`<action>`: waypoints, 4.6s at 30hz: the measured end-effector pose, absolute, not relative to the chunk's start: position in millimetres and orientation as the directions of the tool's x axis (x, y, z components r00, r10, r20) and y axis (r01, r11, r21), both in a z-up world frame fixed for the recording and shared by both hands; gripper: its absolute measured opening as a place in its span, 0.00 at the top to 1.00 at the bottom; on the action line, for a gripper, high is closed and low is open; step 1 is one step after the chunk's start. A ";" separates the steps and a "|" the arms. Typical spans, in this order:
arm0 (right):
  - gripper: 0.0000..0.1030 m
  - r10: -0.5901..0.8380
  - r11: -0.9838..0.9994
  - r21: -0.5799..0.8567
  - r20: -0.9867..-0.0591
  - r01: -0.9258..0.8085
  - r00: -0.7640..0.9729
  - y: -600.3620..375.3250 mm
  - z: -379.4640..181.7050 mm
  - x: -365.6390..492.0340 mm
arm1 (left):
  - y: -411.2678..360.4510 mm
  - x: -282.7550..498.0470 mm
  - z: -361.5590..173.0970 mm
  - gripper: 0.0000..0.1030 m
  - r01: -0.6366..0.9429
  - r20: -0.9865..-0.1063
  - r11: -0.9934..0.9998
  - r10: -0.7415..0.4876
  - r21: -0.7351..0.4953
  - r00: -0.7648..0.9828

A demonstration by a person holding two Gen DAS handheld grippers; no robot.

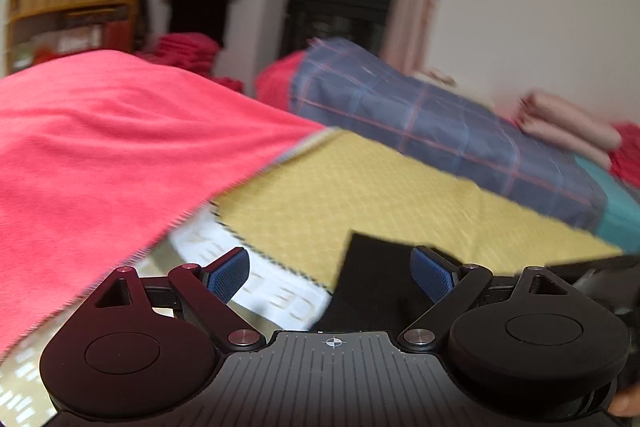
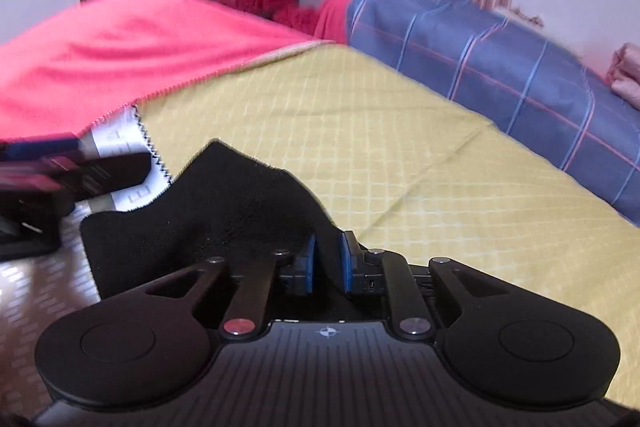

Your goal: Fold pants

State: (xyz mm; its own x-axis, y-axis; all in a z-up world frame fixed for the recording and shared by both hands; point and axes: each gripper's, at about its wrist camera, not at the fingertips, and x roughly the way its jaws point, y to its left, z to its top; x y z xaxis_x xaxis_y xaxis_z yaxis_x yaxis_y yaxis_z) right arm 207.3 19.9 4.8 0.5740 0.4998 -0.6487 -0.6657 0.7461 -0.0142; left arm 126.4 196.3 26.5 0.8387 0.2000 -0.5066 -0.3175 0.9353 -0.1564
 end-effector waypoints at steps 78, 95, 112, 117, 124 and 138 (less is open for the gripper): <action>0.24 0.604 0.772 0.243 -0.568 -0.588 0.559 -261.2 21.2 77.4 | 44.1 197.8 14.8 0.00 0.239 -0.692 0.960 -0.271 -0.144 0.669; 0.34 0.787 0.567 0.516 -0.571 -0.642 0.235 -202.7 -29.7 144.7 | 64.2 213.3 -14.8 0.00 0.245 -0.606 0.936 -0.349 -0.251 0.715; 0.62 0.639 0.742 0.604 -0.506 -0.292 0.579 -404.2 -25.4 142.5 | 63.0 208.4 -14.9 0.00 0.251 -0.606 0.941 -0.340 -0.229 0.719; 0.91 0.413 0.740 0.672 -0.472 0.015 0.779 -547.6 -36.6 139.7 | 62.4 208.4 -15.2 0.00 0.253 -0.608 0.944 -0.331 -0.213 0.722; 0.98 -0.024 0.616 0.677 -0.494 0.402 0.869 -679.1 -35.1 104.8 | 61.5 207.9 -15.7 0.00 0.255 -0.609 0.945 -0.326 -0.203 0.723; 0.27 0.214 0.560 0.712 -0.619 0.424 0.756 -584.2 -7.7 48.3 | 58.2 207.8 -15.9 0.00 0.255 -0.611 0.948 -0.318 -0.190 0.725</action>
